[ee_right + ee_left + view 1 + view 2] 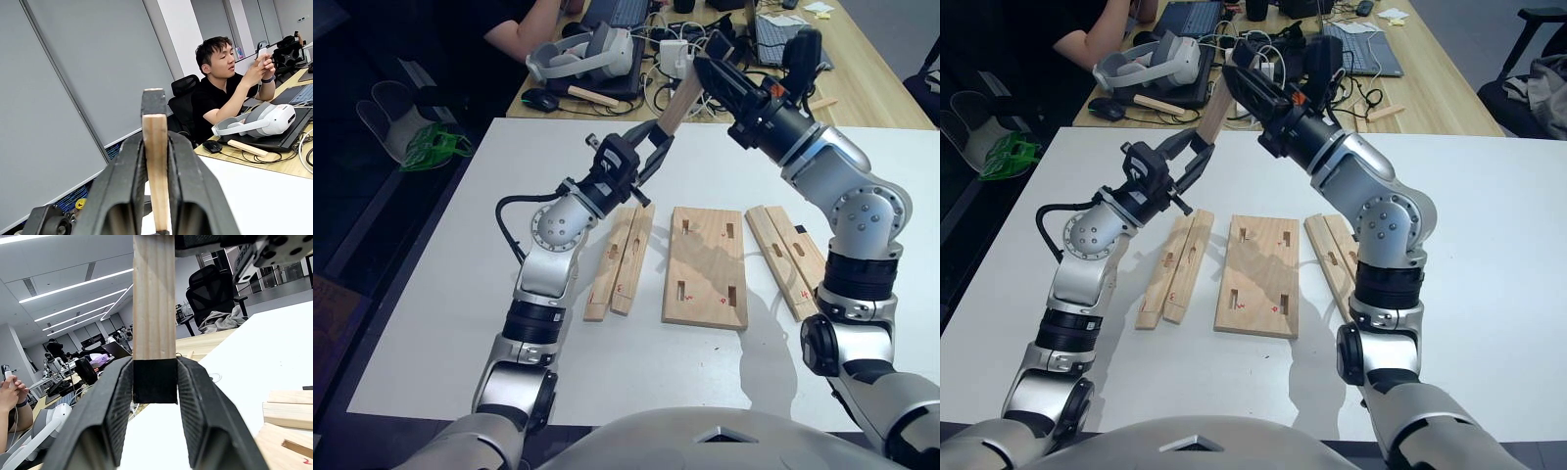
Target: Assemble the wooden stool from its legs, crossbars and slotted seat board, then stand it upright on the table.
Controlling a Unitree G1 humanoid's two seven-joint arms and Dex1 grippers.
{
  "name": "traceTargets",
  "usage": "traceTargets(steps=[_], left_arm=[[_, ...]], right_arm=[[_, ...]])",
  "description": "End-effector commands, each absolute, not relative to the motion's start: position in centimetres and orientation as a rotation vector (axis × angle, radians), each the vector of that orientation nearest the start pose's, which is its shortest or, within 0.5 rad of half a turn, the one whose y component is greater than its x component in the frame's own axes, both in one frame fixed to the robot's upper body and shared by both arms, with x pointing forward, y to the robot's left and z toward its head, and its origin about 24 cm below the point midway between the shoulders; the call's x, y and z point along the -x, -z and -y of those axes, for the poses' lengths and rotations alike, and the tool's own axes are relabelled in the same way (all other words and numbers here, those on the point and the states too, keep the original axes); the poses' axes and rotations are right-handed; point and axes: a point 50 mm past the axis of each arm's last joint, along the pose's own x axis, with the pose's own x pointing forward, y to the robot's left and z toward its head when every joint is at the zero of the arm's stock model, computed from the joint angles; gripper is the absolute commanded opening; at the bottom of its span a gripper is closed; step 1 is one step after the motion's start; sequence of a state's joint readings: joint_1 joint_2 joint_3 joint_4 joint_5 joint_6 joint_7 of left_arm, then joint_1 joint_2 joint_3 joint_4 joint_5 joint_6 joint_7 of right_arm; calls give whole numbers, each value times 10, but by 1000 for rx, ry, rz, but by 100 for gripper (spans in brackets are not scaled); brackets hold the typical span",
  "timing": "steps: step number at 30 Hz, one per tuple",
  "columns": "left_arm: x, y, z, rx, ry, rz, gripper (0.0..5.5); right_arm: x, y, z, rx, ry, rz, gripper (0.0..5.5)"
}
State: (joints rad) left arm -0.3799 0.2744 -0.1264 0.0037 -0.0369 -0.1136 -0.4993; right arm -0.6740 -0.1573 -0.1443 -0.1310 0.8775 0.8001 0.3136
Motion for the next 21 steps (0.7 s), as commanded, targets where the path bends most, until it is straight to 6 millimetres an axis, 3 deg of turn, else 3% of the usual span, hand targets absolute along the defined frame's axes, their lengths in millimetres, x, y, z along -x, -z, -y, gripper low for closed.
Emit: traceTargets(steps=[1, 8, 10, 13, 16, 18, 21], left_arm=[[-303, -151, -122, -383, 639, 423, 171], [-298, -151, -122, -443, 659, 480, 292], [-298, -145, -133, -483, 631, 466, 321], [-305, -143, -157, -455, 504, 425, 360], [-312, -143, -175, -295, 368, 370, 415], [-315, -142, -175, -164, 327, 328, 448], [-316, -137, -175, -70, 304, 270, 497]], right_arm=[[-312, -219, 99, -567, -878, 94, 42], [-317, -224, 109, -637, -718, 213, 41], [-321, -227, 124, -560, -600, 275, 41], [-317, -217, 147, -312, -470, 300, 41], [-299, -174, 173, -126, -355, 196, 41], [-277, -137, 194, -32, -263, 98, 41], [-247, -99, 205, 55, -230, 1, 41]])
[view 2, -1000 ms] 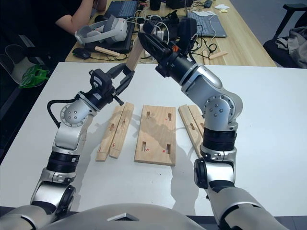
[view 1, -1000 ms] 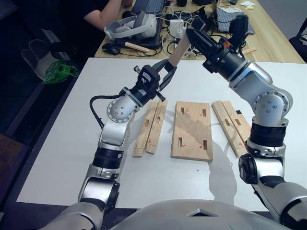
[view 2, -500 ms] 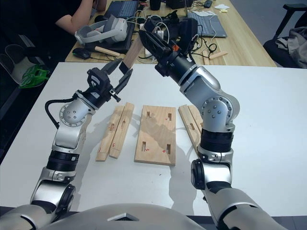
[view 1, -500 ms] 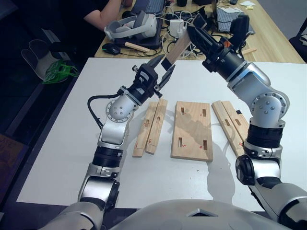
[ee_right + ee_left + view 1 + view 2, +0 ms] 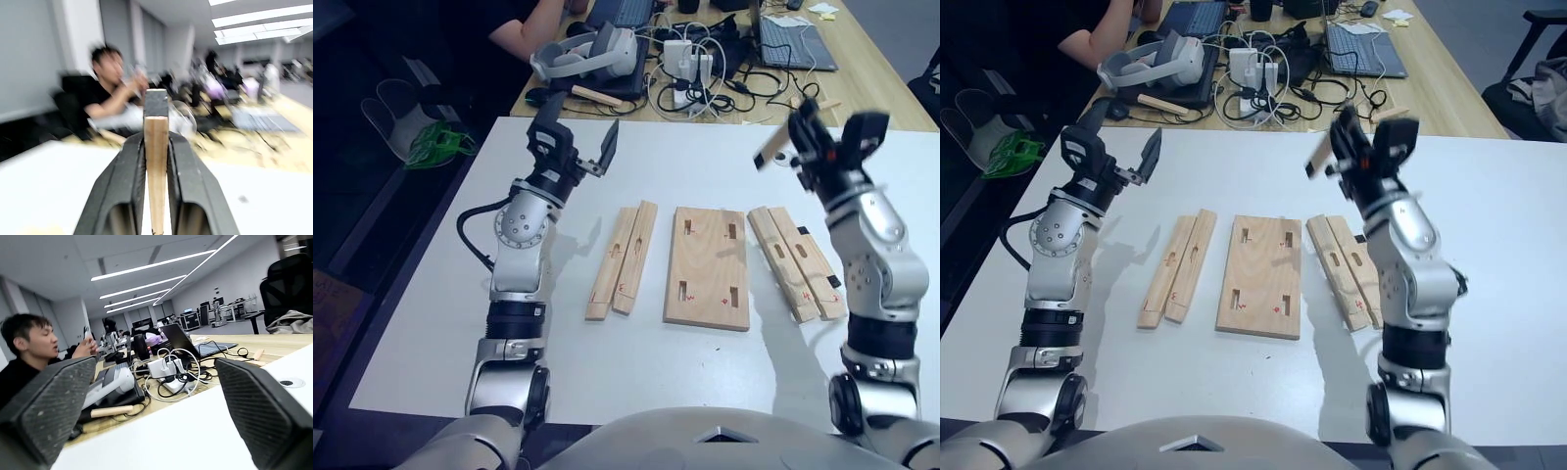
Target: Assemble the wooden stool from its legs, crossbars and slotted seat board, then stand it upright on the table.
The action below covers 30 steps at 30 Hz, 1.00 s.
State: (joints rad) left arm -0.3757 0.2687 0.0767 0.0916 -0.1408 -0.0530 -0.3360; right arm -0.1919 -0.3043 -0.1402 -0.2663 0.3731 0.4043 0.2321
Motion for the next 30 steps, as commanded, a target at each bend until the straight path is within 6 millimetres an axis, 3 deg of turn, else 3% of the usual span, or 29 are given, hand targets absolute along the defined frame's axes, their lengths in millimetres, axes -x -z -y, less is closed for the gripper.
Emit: traceTargets(steps=[1, 4, 12, 19, 30], left_arm=[[-315, -135, -175, -55, 302, 253, 507], [-314, -132, -177, -5, 284, 210, 540], [-310, -120, -177, 98, 296, 110, 540], [-307, -114, -180, 78, 296, 68, 540], [-305, -112, -179, 84, 291, 57, 540]], right_arm=[[-240, -91, 205, 60, -232, -18, 41], [-222, -71, 197, 95, -259, -43, 41], [-207, -55, 184, 151, -252, -24, 40], [-212, -80, 198, 293, -154, 120, 40], [-201, -71, 205, 259, -119, 28, 40]])
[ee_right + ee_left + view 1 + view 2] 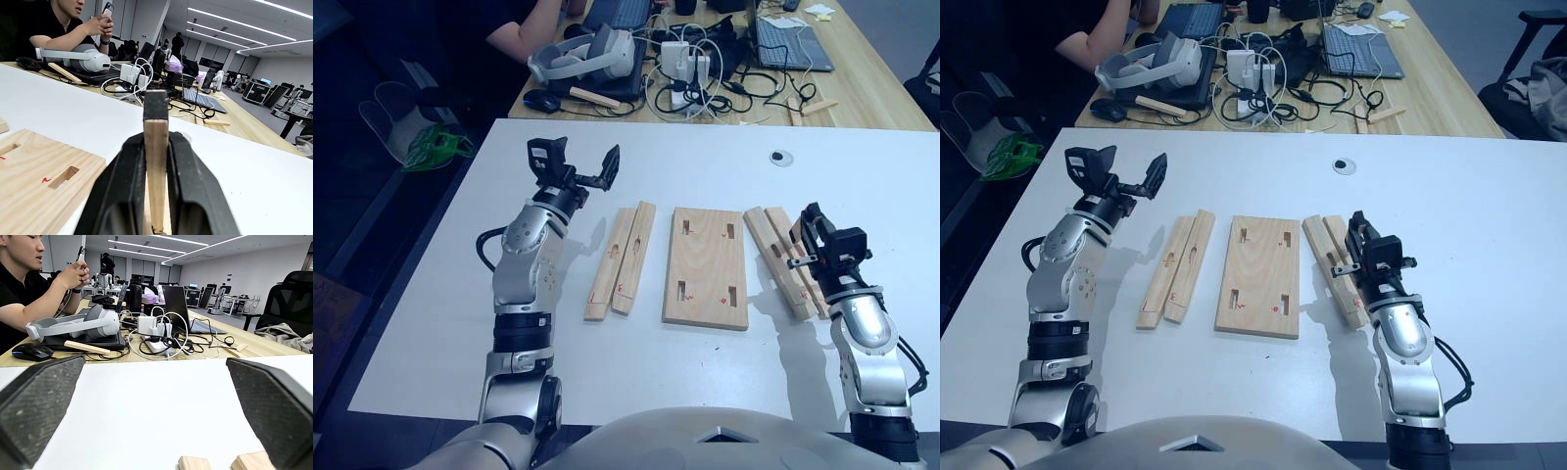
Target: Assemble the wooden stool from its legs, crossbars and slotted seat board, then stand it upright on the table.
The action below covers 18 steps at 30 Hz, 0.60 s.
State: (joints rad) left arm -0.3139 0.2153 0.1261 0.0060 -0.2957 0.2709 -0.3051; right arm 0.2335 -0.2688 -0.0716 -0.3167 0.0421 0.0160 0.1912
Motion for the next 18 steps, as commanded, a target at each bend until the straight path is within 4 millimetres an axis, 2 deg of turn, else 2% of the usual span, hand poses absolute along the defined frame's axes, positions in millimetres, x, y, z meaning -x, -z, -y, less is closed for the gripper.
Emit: traceTargets(steps=[1, 7, 12, 18], left_arm=[[-305, -112, -179, 86, 290, 56, 540], [-305, -113, -177, 87, 293, 57, 540], [-304, -113, -178, 86, 293, 55, 540], [-304, -112, -178, 83, 292, 51, 540]], right_arm=[[-199, -69, 205, 258, -121, 14, 40], [-192, -62, 210, 287, -114, -24, 40], [-193, -68, 213, 390, -108, 30, 40], [-192, -68, 217, 395, -84, 48, 40]])
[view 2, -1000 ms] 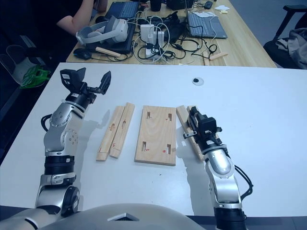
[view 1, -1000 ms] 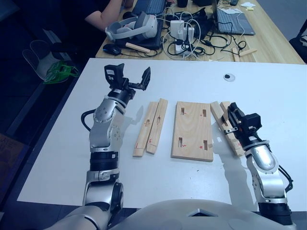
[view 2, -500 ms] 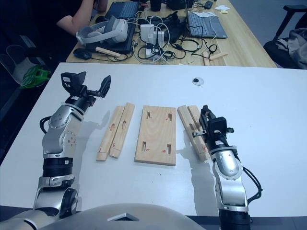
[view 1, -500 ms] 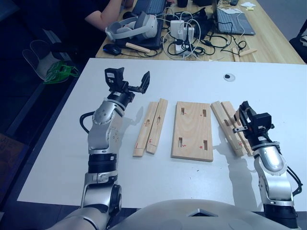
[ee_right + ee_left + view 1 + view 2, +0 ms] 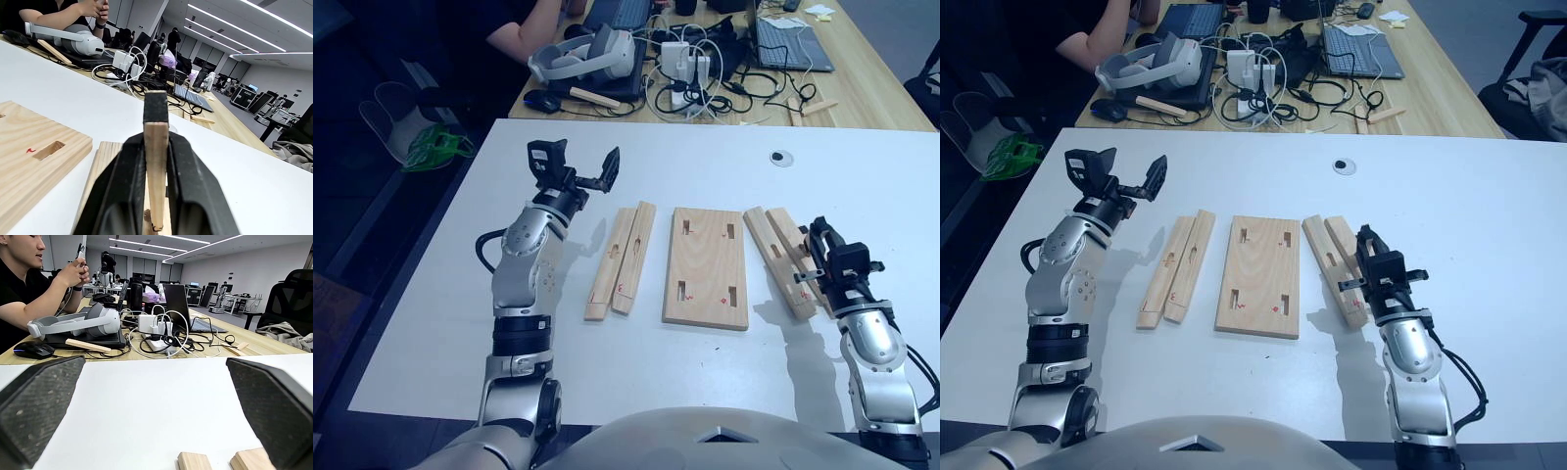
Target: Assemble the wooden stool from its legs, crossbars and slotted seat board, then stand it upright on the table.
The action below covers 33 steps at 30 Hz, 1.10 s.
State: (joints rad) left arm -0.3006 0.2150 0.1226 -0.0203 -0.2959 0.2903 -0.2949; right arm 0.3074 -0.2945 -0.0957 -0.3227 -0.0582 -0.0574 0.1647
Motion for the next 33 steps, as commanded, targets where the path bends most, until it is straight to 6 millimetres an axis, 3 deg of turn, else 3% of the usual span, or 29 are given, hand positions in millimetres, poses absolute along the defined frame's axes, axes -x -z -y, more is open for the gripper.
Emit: traceTargets(steps=[1, 11, 16, 21, 26, 30, 33], left_arm=[[-304, -112, -178, 83, 292, 50, 540], [-305, -112, -178, 75, 292, 48, 540], [-305, -112, -178, 71, 293, 44, 540], [-304, -111, -178, 69, 293, 42, 540], [-303, -109, -178, 66, 289, 38, 540], [-303, -109, -177, 67, 292, 39, 540], [-303, -109, -177, 68, 290, 40, 540]], right_arm=[[-191, -66, 217, 388, -88, 38, 40], [-183, -47, 212, 238, -160, -64, 40], [-183, -42, 211, -103, -153, -162, 40], [-194, -45, 218, -137, -98, -247, 40], [-212, -56, 206, -143, -82, -336, 40], [-204, -42, 200, -161, -69, -436, 40], [-204, -45, 196, -156, -95, -385, 40]])
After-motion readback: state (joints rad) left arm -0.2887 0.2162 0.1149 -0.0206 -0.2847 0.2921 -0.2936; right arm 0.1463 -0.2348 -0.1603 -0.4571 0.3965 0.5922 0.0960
